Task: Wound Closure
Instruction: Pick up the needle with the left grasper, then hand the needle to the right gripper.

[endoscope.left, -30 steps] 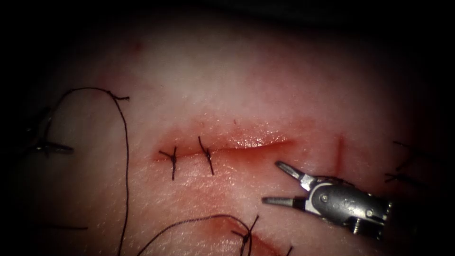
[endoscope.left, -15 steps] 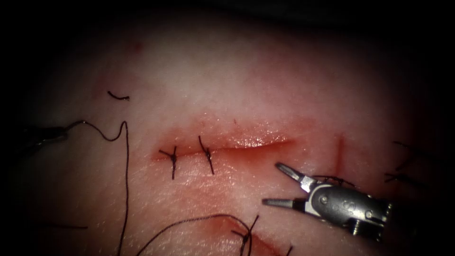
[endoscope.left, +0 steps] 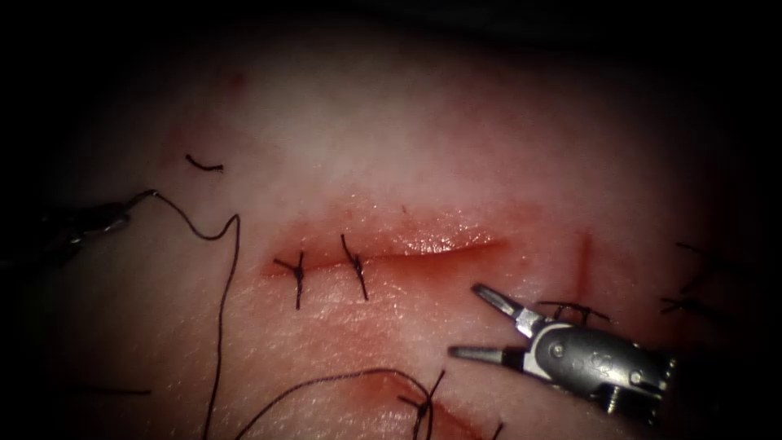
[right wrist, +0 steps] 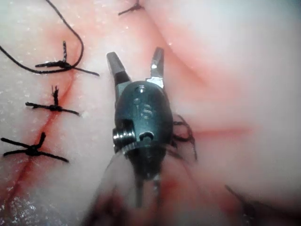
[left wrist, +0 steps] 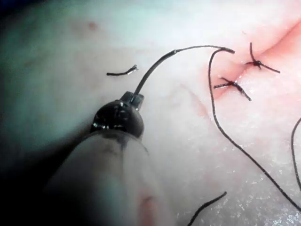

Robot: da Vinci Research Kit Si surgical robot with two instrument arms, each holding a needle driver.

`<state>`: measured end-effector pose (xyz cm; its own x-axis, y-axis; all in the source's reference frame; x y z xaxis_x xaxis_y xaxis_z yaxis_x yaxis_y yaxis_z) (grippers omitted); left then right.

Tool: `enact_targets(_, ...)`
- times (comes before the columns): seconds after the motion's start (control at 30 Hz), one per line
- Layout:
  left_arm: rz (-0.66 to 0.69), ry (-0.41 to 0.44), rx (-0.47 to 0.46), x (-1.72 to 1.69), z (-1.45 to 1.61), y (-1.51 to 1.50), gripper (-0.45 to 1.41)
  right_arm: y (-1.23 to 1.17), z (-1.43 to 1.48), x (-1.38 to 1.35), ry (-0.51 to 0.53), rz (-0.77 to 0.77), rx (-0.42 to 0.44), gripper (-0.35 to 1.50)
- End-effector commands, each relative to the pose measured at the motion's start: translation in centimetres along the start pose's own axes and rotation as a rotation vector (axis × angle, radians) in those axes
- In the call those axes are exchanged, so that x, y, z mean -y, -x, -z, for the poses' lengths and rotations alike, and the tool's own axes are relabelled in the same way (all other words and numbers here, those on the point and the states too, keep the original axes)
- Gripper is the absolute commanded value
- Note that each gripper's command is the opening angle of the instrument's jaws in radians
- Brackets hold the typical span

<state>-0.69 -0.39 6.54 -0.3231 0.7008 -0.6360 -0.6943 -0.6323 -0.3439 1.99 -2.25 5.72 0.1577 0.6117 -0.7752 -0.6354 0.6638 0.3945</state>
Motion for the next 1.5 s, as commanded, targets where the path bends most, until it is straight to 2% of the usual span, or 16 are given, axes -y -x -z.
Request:
enact_targets(0.03,-0.011,0.024,-0.028,-0.11,-0.17,-0.07,-0.45,0.00,-0.05,0.15,-0.014,-0.067,-0.040,0.84)
enact_targets(0.27,-0.059,0.105,-0.094,-0.83,-0.61,-0.48,-0.45,-0.19,0.09,0.33,-0.053,-0.290,-0.222,1.03)
enact_targets(0.3,-0.064,0.104,-0.125,-0.95,-0.73,-0.59,-0.45,-0.23,0.12,0.39,-0.073,-0.350,-0.230,1.03)
enact_targets(0.43,-0.070,0.136,-0.189,-1.21,-0.95,-0.88,-0.45,-0.24,0.18,0.51,-0.087,-0.359,-0.235,0.98)
enact_targets(0.6,-0.090,0.148,-0.210,-1.36,-1.06,-1.11,-0.45,-0.23,0.22,0.58,-0.104,-0.366,-0.236,0.96)
enact_targets(0.63,-0.095,0.152,-0.216,-1.40,-1.10,-1.18,-0.45,-0.24,0.25,0.60,-0.108,-0.366,-0.236,0.91)
enact_targets(0.7,-0.096,0.156,-0.229,-1.47,-1.14,-1.30,-0.45,-0.27,0.32,0.56,-0.116,-0.376,-0.236,0.19)
enact_targets(0.73,-0.103,0.170,-0.256,-1.56,-1.20,-1.42,-0.45,-0.34,0.42,0.41,-0.118,-0.370,-0.252,0.06)
enact_targets(0.83,-0.100,0.187,-0.282,-1.64,-1.25,-1.52,-0.45,-0.39,0.53,0.26,-0.087,-0.360,-0.291,0.06)
enact_targets(1.0,-0.093,0.229,-0.346,-1.80,-1.35,-1.70,-0.45,-0.47,0.74,-0.14,-0.020,-0.292,-0.285,0.06)
enact_targets(1.1,-0.090,0.256,-0.393,-1.89,-1.42,-1.76,-0.45,-0.49,0.77,-0.34,0.005,-0.285,-0.316,0.17)
enact_targets(1.13,-0.089,0.265,-0.406,-1.91,-1.44,-1.77,-0.45,-0.50,0.76,-0.39,0.015,-0.283,-0.328,0.32)
enact_targets(1.17,-0.086,0.275,-0.439,-1.94,-1.49,-1.79,-0.45,-0.53,0.71,-0.47,0.047,-0.290,-0.354,0.64)
enact_targets(1.2,-0.086,0.275,-0.439,-1.94,-1.49,-1.79,-0.45,-0.53,0.71,-0.47,0.047,-0.290,-0.354,0.64)
enact_targets(1.3,-0.081,0.274,-0.476,-1.94,-1.56,-1.79,-0.45,-0.62,0.61,-0.53,0.107,-0.304,-0.390,1.08)
enact_targets(1.5,-0.067,0.231,-0.529,-1.88,-1.66,-1.76,-0.45,-0.79,0.38,-0.46,0.209,-0.318,-0.526,1.20)
